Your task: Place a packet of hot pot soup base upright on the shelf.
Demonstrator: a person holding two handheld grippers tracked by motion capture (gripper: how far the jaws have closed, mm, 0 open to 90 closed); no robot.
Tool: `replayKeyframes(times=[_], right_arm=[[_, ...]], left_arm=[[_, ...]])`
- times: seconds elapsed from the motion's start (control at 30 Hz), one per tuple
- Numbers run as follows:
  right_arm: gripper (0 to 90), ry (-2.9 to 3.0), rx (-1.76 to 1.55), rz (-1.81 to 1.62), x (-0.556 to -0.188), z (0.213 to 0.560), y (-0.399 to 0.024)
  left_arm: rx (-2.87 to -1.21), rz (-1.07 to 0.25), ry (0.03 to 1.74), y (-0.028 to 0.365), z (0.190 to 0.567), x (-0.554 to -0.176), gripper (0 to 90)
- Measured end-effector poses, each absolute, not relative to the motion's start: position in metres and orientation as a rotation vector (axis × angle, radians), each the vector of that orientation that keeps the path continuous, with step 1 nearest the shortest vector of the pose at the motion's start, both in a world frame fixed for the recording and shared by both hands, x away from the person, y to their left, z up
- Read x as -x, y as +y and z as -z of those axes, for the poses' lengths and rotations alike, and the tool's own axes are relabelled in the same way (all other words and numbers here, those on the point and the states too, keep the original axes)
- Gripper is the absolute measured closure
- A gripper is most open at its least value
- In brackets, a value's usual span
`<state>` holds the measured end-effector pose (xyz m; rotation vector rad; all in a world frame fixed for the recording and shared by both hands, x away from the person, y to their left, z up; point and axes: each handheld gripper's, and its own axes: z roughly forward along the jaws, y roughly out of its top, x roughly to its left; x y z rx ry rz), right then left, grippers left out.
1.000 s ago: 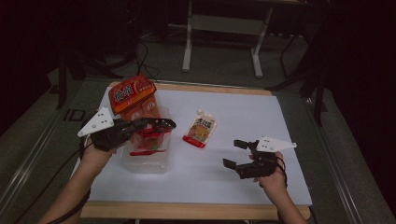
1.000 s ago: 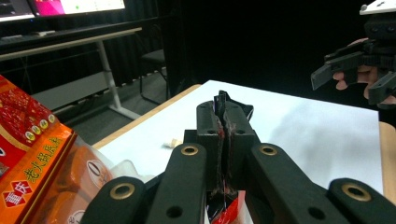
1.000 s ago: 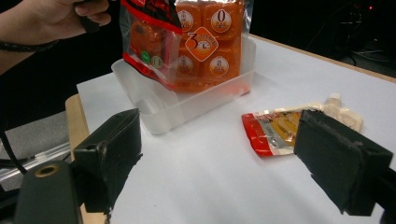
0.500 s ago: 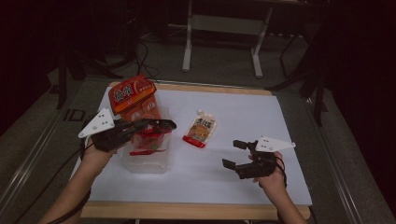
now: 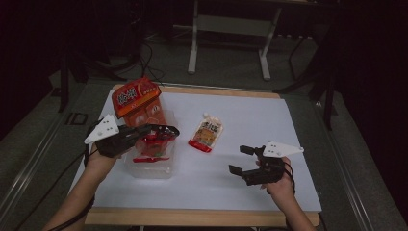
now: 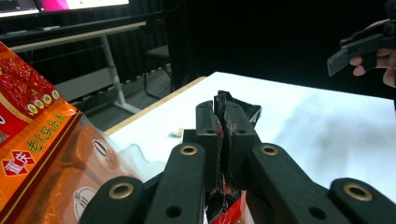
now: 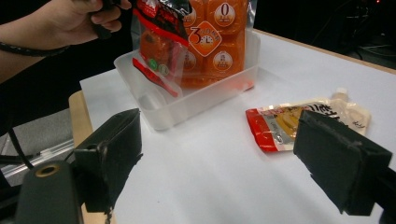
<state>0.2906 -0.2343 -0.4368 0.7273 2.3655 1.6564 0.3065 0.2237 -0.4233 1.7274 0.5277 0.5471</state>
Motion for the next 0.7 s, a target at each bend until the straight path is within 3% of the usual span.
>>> replayKeyframes(times=[0.7], right_arm=[[15.2,2.371,-0.738,-1.661,-0.2917,0.4385,-0.2356]], left_arm=[[-1.723,-0.635,0.468,0.223,0.4283,-0.3132,86.9]])
